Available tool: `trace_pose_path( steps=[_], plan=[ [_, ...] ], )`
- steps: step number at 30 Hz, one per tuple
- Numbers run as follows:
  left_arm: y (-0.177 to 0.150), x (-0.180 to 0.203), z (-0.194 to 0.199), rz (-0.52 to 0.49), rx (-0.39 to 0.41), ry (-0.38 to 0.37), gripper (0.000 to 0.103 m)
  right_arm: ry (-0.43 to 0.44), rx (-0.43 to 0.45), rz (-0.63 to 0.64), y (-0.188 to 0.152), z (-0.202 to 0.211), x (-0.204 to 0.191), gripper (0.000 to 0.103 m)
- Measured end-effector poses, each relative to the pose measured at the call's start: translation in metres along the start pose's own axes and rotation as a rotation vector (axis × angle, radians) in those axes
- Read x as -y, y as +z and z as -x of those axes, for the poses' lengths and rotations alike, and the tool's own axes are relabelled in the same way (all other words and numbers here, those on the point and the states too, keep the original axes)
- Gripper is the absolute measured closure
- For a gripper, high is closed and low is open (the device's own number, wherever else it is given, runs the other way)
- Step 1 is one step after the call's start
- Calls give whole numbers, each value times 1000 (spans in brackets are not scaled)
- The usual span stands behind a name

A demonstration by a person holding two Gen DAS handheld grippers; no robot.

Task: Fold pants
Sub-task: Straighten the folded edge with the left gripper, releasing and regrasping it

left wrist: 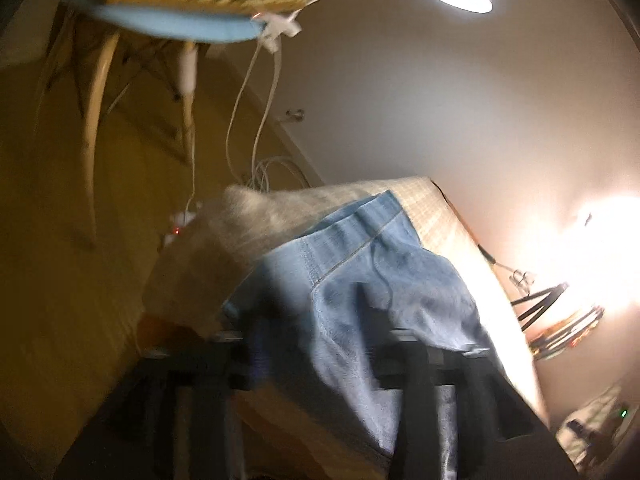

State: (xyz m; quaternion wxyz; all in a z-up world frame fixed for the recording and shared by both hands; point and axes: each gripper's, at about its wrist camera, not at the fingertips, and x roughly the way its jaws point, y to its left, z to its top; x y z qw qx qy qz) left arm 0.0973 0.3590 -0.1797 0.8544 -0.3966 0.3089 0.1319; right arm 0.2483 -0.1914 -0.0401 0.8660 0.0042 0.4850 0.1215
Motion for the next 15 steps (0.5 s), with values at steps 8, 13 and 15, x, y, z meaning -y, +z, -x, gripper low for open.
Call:
trace_pose_path(
  steps=[8, 13, 15],
  plan=[
    [-13, -36, -18, 169, -24, -68, 51, 96, -2, 122, 5, -3, -88, 44],
    [-14, -42, -18, 194, 11, -112, 58, 79, -9, 170, 5, -4, -114, 44],
    [-12, -38, -13, 172, 33, -100, 73, 77, -10, 158, 3, -3, -113, 44]
  ],
)
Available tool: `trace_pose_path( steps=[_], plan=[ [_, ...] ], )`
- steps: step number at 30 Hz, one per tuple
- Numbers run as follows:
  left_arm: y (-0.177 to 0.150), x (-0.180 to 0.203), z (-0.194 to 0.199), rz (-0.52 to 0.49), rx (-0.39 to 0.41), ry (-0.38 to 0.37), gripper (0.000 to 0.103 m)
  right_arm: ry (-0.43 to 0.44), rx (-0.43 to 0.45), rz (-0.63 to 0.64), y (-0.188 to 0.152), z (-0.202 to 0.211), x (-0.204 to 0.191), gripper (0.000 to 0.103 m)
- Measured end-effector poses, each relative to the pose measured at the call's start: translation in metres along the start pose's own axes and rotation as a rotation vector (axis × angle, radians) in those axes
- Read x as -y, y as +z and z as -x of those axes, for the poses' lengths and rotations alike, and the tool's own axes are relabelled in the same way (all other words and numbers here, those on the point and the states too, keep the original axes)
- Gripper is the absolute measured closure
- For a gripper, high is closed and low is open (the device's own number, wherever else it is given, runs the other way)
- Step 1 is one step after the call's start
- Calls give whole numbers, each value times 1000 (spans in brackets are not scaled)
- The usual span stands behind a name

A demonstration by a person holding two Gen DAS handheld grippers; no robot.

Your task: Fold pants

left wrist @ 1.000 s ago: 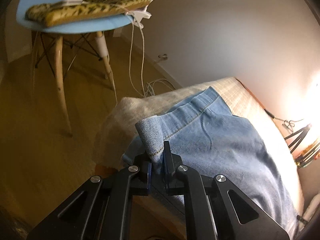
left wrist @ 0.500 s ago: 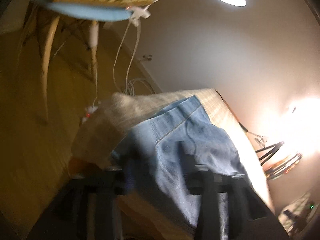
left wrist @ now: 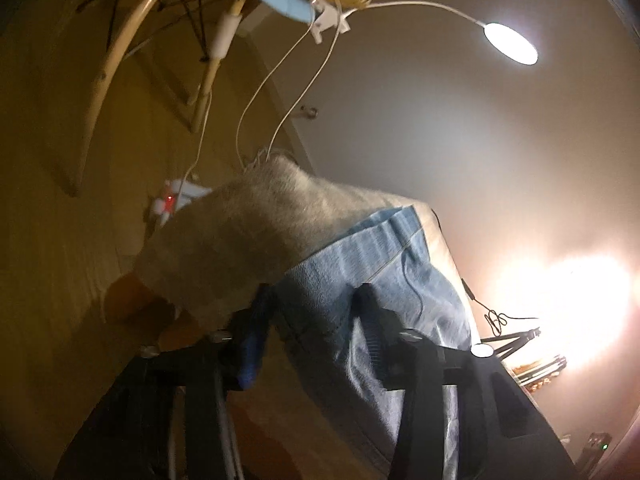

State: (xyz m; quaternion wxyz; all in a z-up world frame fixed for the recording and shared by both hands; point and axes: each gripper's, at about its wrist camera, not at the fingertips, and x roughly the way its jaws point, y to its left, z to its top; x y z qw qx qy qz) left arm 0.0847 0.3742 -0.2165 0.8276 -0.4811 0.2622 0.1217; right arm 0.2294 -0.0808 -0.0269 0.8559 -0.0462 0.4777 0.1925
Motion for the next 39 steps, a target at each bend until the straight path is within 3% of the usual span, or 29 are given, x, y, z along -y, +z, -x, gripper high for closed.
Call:
trace_pose_path(
  steps=[1, 2, 4, 8, 14, 23, 25, 31, 33, 35, 39],
  plan=[
    [0, 3, 2, -9, 9, 8, 76, 1, -1, -13, -1, 0, 1, 44],
    [1, 6, 5, -18, 23, 10, 86, 0, -2, -23, -1, 0, 2, 44],
    [2, 17, 14, -72, 64, 36, 92, 6, -5, -40, -3, 0, 5, 44],
    [2, 50, 22, -224, 87, 31, 95, 19, -5, -52, -1, 0, 6, 44],
    [-17, 93, 30, -414, 82, -24, 96, 121, -2, -76, 17, -4, -6, 44],
    [-44, 103, 24, -586, 58, 6, 96, 249, -47, 20, 74, -59, -72, 43],
    [-40, 97, 22, -565, 68, 17, 96, 261, -64, 50, 84, -75, -91, 43],
    [-13, 50, 23, -372, 80, 28, 90, 318, -105, 143, 86, -100, -137, 43],
    [-10, 36, 25, -321, 67, 35, 66, 328, -125, 170, 84, -108, -149, 43],
    [-10, 22, 26, -260, 64, 45, 51, 327, -134, 192, 83, -114, -158, 43],
    [-11, -2, 14, -115, -3, 8, 50, 339, -156, 205, 78, -125, -171, 43]
  ],
)
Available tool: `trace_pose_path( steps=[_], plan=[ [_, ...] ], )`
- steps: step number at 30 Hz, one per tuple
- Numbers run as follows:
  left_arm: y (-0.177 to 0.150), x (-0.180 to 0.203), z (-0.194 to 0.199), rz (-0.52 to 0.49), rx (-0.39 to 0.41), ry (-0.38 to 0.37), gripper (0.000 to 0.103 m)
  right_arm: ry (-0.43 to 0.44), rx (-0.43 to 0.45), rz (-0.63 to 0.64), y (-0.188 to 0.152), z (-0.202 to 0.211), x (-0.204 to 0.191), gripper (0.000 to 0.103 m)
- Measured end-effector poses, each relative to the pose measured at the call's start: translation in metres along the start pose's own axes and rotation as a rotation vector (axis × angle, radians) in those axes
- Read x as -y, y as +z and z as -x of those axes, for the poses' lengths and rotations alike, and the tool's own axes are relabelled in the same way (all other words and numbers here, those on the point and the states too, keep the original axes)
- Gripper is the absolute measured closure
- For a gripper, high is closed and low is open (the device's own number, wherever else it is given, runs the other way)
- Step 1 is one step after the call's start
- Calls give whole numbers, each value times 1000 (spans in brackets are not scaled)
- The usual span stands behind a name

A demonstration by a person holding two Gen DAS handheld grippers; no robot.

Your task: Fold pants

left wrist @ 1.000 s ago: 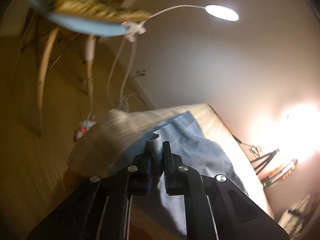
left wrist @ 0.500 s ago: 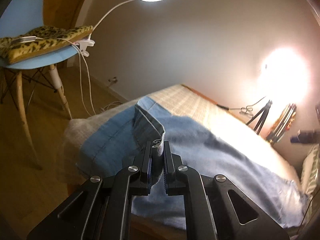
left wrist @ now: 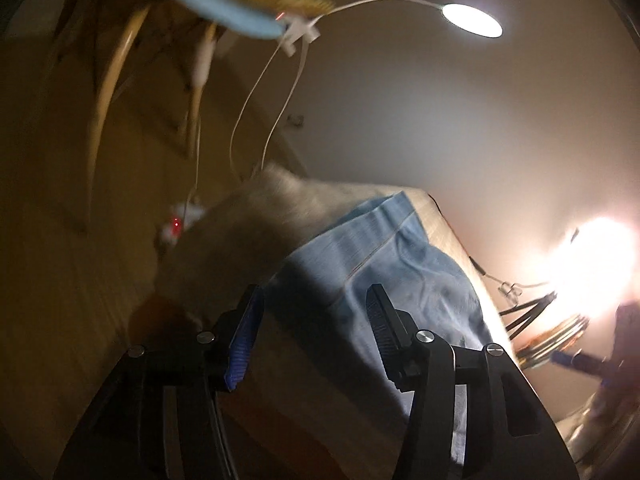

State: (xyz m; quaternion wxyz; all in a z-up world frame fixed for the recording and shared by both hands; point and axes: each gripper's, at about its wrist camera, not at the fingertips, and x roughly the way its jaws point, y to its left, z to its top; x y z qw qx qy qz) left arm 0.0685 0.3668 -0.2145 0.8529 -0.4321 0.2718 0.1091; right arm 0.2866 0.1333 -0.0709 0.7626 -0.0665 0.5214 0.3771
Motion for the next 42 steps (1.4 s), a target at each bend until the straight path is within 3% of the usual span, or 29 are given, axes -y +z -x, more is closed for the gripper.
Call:
trace_pose_path(
  steps=[4, 7, 9, 10, 12, 17, 21, 25, 35, 40, 41, 42],
  plan=[
    [0, -10, -14, 132, -30, -96, 48, -1, -18, 11, 1, -9, -5, 43],
    [0, -11, -14, 193, 6, -152, 52, -7, -19, 12, 0, -10, -5, 43],
    [0, -4, -7, 165, 53, -123, 77, -11, -15, 12, 1, -9, -5, 43],
    [0, 0, -4, 143, 75, -105, 80, -12, -15, 13, 1, -9, -6, 43],
    [0, 8, 4, 84, 111, -96, 95, -10, -19, 10, 3, -10, -4, 43],
    [-9, 48, 12, -161, 121, -94, 96, 5, -20, -2, 17, -18, -3, 42],
    [-27, 81, 10, -354, 91, -88, 96, 61, -18, -28, 42, -32, -4, 36],
    [-45, 94, 5, -442, 56, -89, 96, 125, -33, -73, 71, -60, -5, 36],
    [-27, 64, 9, -307, 115, -61, 96, 195, -140, -2, 106, -143, -58, 36],
    [-31, 62, 4, -326, 105, -60, 95, 214, -250, -41, 118, -195, -82, 39],
    [-32, 63, 3, -336, 104, -54, 95, 216, -266, -32, 119, -203, -88, 49],
    [-33, 63, 4, -345, 109, -48, 95, 203, -288, -7, 120, -211, -97, 64]
  ],
)
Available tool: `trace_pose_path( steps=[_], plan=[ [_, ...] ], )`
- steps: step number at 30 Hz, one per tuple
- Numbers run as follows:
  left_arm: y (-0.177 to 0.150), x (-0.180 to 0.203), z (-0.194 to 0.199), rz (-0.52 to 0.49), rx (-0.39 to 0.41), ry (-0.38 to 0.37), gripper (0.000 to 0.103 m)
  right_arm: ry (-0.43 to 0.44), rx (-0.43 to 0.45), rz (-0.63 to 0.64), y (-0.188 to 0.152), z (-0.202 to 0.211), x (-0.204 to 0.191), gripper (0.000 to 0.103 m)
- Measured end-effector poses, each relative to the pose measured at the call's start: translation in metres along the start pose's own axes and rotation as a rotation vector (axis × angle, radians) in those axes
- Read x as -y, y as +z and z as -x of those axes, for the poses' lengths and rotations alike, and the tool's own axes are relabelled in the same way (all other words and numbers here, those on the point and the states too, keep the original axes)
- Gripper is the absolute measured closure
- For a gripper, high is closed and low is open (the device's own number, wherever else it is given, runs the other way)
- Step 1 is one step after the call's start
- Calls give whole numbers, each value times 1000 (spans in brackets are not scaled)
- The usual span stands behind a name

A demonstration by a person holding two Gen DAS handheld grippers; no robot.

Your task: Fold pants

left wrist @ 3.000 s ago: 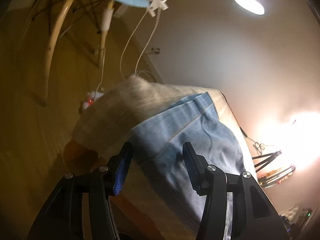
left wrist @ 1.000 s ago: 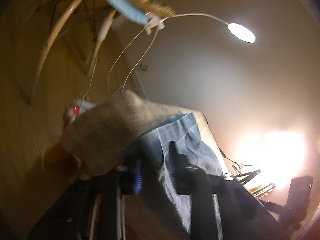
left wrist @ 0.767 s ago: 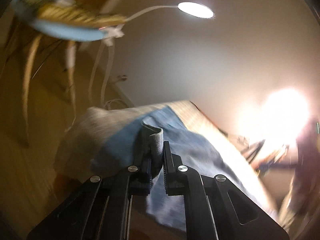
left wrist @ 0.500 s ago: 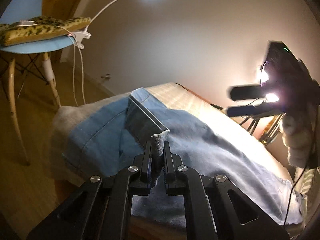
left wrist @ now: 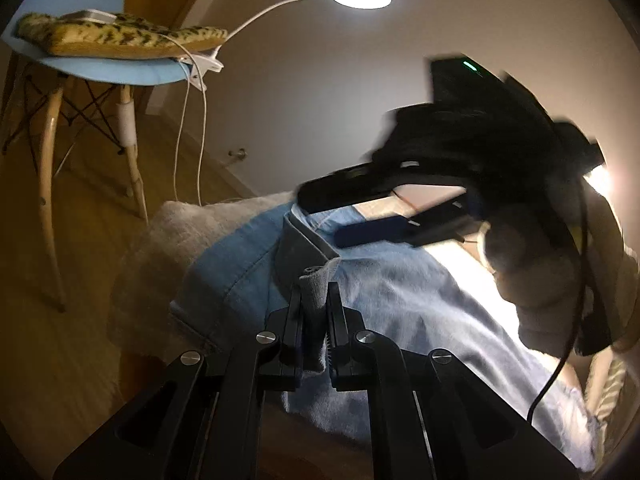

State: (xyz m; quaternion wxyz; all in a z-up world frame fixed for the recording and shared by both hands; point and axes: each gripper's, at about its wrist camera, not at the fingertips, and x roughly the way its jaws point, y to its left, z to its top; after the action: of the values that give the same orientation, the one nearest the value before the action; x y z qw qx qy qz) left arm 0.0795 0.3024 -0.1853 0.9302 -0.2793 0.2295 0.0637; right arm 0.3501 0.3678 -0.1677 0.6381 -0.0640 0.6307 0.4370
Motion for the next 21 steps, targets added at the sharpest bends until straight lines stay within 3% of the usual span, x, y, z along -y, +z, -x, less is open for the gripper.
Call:
trace_pose_path(
  steps=[2, 5, 8, 12, 18, 21],
  plan=[
    [0, -2, 4, 4, 12, 21, 90, -41, -20, 12, 2, -11, -4, 69],
    [-2, -20, 11, 100, 18, 58, 53, -45, -25, 5, 4, -21, -5, 70],
    [-10, -54, 14, 290, 14, 45, 52, -26, -9, -15, 4, -23, -2, 68],
    [-21, -91, -2, 548, -49, -58, 46, -16, 0, -12, 3, -23, -4, 63],
    [-28, -106, -15, 720, -41, -190, 43, -15, 8, -20, 2, -18, -1, 63],
    [-29, -97, -8, 715, -1, -222, 43, -18, 28, -25, 1, -12, -3, 63]
  ],
)
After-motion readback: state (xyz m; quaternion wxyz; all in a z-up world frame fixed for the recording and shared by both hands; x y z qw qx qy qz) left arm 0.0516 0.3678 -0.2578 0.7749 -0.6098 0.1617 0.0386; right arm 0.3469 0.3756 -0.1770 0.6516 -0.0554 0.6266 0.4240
